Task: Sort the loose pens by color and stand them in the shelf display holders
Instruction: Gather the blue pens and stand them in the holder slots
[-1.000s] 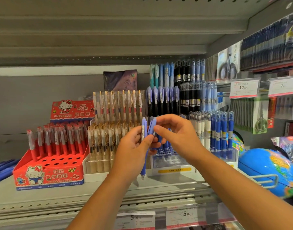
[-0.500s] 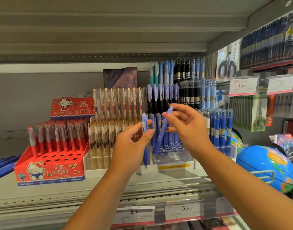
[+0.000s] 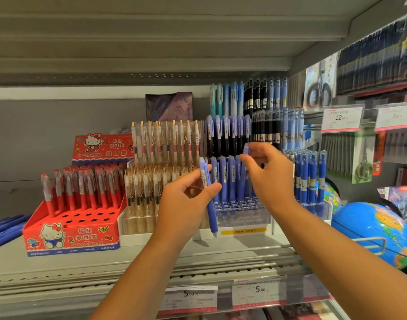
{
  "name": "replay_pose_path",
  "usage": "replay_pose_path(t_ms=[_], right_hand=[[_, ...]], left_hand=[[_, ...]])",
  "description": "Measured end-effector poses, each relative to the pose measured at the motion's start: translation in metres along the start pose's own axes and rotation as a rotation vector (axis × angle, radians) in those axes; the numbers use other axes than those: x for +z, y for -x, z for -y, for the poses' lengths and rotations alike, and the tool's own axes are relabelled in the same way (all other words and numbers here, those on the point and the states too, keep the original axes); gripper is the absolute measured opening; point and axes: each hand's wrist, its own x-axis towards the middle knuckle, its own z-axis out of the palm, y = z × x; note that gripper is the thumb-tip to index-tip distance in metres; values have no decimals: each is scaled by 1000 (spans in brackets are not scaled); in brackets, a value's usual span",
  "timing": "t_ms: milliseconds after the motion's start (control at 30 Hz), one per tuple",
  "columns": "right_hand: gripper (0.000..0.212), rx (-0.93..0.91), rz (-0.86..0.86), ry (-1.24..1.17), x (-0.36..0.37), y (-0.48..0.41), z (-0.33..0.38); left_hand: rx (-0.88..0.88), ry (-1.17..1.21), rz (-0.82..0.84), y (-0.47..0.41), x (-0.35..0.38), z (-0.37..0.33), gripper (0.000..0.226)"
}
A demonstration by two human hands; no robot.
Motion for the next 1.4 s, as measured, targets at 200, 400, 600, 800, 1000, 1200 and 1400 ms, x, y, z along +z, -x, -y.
replay_pose_path(t_ms=[200,400,600,800,1000,1200,1400], right_hand=[[16,115,153,126,5,0,-2],[18,116,229,241,5,-2,-3],[27,115,249,288,6,-1,-7],[44,155,240,206,2,7,-4],[13,-4,186,-46,-2,17,19],[20,24,449,-460,-1,29,29],[23,40,406,-448,-5,26,26]], left_hand=[[-7,-19,14,1,0,-3,34],[-18,-23,24,1,0,-2,24],[-32,-48,55,1,0,-4,35],[3,-3,41,1,1,-2,40],[52,-71,44,0,2,1,33],[108,-179,76,1,8,0,42],[176,-245,69,3,12,-2,51]])
